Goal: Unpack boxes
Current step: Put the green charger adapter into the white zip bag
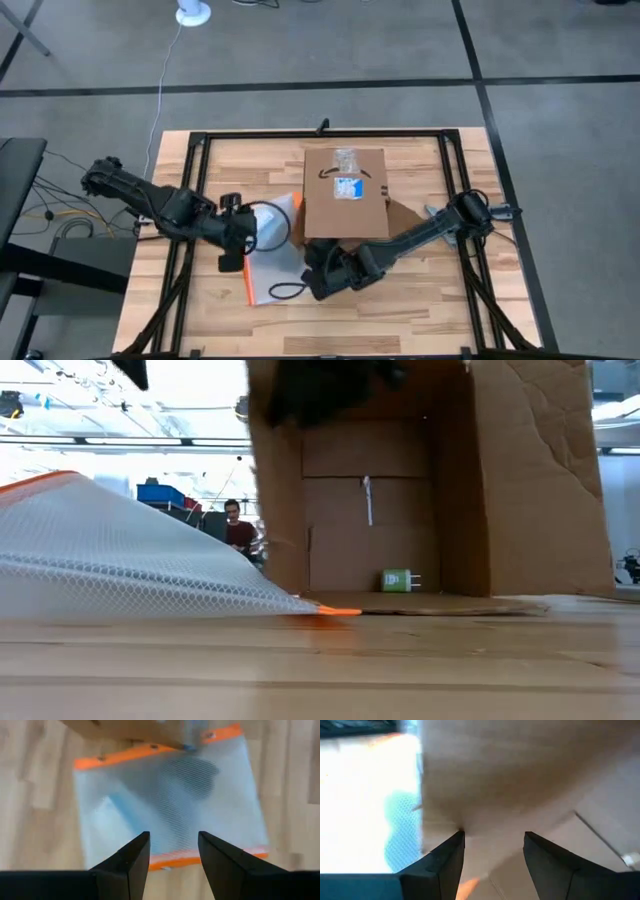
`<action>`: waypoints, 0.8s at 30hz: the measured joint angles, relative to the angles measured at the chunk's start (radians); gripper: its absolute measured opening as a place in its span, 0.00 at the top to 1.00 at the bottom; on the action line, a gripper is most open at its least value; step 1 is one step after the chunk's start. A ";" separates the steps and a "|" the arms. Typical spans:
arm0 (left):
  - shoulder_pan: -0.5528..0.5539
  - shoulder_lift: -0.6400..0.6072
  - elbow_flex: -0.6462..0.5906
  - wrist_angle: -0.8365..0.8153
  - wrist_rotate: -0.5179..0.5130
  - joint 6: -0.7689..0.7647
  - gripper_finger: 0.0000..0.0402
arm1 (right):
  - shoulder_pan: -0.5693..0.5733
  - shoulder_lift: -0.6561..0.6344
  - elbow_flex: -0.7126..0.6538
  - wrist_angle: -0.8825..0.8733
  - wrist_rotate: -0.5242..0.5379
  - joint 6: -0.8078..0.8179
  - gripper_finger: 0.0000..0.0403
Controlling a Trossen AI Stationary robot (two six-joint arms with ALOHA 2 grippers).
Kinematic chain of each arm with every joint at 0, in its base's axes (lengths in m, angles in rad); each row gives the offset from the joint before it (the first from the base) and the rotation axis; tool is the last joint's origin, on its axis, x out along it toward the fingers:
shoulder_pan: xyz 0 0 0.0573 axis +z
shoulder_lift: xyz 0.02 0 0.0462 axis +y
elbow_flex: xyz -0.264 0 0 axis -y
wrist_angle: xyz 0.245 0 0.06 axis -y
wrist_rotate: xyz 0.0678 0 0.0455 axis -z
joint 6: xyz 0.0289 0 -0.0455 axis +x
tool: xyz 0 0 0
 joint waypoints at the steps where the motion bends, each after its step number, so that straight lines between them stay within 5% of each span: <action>1: -0.019 -0.002 -0.019 0.016 0.000 -0.042 0.62 | -0.018 0.000 0.000 0.023 -0.002 -0.022 0.54; 11: -0.182 0.000 -0.188 0.311 -0.032 -0.263 0.62 | -0.146 -0.006 -0.001 -0.010 -0.064 -0.086 0.54; 17: -0.193 0.000 -0.213 0.304 -0.049 -0.341 0.62 | -0.022 -0.073 0.037 -0.098 -0.094 -0.100 0.54; 24: -0.181 0.000 -0.213 0.309 -0.049 -0.265 0.62 | 0.180 -0.154 0.107 -0.308 -0.050 -0.278 0.54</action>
